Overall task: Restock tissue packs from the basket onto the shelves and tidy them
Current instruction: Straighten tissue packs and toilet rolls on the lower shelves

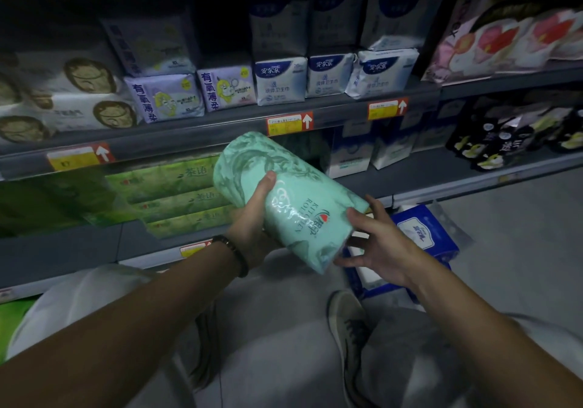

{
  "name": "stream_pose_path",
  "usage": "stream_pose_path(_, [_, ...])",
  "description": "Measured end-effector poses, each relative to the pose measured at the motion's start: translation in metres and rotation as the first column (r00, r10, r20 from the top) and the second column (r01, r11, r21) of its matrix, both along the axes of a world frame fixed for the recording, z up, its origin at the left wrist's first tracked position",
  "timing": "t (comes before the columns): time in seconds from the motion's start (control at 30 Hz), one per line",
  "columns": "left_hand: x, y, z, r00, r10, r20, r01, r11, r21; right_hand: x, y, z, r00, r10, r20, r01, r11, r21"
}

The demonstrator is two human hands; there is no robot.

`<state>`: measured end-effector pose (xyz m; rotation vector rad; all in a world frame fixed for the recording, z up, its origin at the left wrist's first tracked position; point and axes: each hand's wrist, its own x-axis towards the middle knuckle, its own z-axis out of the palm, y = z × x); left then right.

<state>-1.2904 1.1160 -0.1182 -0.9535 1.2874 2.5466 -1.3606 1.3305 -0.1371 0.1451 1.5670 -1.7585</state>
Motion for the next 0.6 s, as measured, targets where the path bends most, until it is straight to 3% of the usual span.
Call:
stream_pose_path(0.1, [0.001, -0.003, 0.001, 0.996, -0.069, 0.054, 0.070, 0.997, -0.022, 0.005, -0.003, 0.001, 0.991, 0.126, -0.032, -0.122, 0.986, 0.117])
stream_pose_path(0.17, [0.002, -0.011, -0.005, 0.978, -0.142, 0.151, 0.155, 0.985, -0.081, 0.001, -0.005, 0.003, 0.989, 0.121, -0.089, -0.100, 0.973, 0.208])
stream_pose_path(0.2, [0.002, -0.016, -0.009, 0.965, -0.168, 0.202, 0.201, 0.967, -0.157, -0.003, -0.005, 0.006, 0.984, 0.096, -0.147, -0.058, 0.968, 0.246])
stream_pose_path(0.27, [0.000, -0.024, -0.018, 0.974, -0.084, 0.212, 0.182, 0.849, -0.496, -0.012, -0.004, 0.015, 0.936, 0.123, -0.330, -0.002, 0.939, 0.344])
stream_pose_path(0.3, [-0.001, -0.029, -0.024, 0.990, -0.052, 0.133, 0.133, 0.682, -0.719, -0.016, -0.002, 0.019, 0.888, 0.191, -0.419, 0.003, 0.907, 0.421])
stream_pose_path(0.33, [-0.003, -0.032, -0.025, 0.989, -0.126, 0.075, 0.124, 0.445, -0.887, -0.020, 0.000, 0.023, 0.833, 0.278, -0.479, 0.005, 0.862, 0.507])
stream_pose_path(0.37, [-0.005, -0.031, -0.021, 0.965, -0.253, 0.069, 0.121, 0.195, -0.973, -0.024, 0.001, 0.025, 0.781, 0.361, -0.510, 0.000, 0.816, 0.578])
stream_pose_path(0.4, [-0.006, -0.027, -0.016, 0.907, -0.404, 0.121, 0.133, 0.002, -0.991, -0.026, 0.002, 0.027, 0.737, 0.427, -0.524, -0.013, 0.783, 0.621])
stream_pose_path(0.43, [-0.006, -0.021, -0.011, 0.827, -0.530, 0.188, 0.148, -0.117, -0.982, -0.026, 0.000, 0.029, 0.700, 0.477, -0.532, -0.026, 0.761, 0.648])
stream_pose_path(0.47, [-0.007, -0.013, -0.010, 0.761, -0.609, 0.221, 0.142, -0.176, -0.974, -0.025, -0.003, 0.030, 0.670, 0.509, -0.541, -0.036, 0.749, 0.661])
stream_pose_path(0.53, [-0.009, 0.004, -0.021, 0.710, -0.675, 0.202, 0.129, -0.156, -0.979, -0.023, -0.010, 0.029, 0.636, 0.544, -0.547, -0.046, 0.734, 0.677])
stream_pose_path(0.6, [-0.008, 0.017, -0.032, 0.724, -0.682, 0.105, 0.193, 0.054, -0.980, -0.022, -0.013, 0.029, 0.617, 0.560, -0.553, -0.041, 0.725, 0.688])
